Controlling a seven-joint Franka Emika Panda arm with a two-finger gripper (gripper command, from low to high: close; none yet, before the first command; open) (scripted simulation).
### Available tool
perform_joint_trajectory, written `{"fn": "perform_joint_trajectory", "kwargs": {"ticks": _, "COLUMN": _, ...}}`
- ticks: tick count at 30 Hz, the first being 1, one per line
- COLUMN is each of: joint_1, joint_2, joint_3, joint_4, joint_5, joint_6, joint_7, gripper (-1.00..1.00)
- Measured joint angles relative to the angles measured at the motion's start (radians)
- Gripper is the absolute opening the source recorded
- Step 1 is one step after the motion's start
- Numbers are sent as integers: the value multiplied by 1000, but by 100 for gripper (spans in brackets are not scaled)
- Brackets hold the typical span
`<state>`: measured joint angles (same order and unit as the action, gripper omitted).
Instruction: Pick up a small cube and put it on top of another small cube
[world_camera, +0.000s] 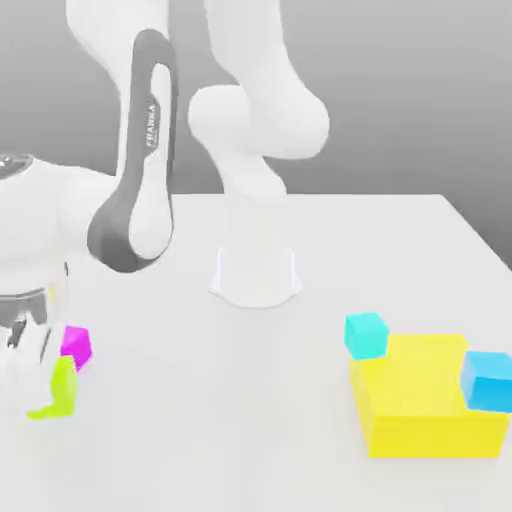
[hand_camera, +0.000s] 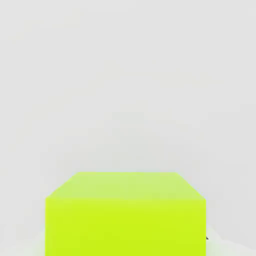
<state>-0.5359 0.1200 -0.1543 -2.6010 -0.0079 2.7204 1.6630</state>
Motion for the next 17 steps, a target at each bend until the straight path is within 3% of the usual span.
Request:
{"fn": "perform_joint_trajectory", "kwargs": {"ticks": 7, "joint_1": -171, "joint_2": -246, "joint_3": -70, "joint_4": -177, "joint_5": -69, "joint_6": -65, "joint_7": 321, "gripper": -100}}
{"fn": "perform_joint_trajectory", "kwargs": {"ticks": 13, "joint_1": -169, "joint_2": -91, "joint_3": -70, "joint_4": -196, "joint_5": 36, "joint_6": 106, "joint_7": 282, "gripper": -100}}
{"fn": "perform_joint_trajectory", "kwargs": {"ticks": 14, "joint_1": -173, "joint_2": -61, "joint_3": -61, "joint_4": -195, "joint_5": 57, "joint_6": 135, "joint_7": 267, "gripper": 100}}
{"fn": "perform_joint_trajectory", "kwargs": {"ticks": 17, "joint_1": -173, "joint_2": -61, "joint_3": -61, "joint_4": -195, "joint_5": 57, "joint_6": 135, "joint_7": 267, "gripper": 100}}
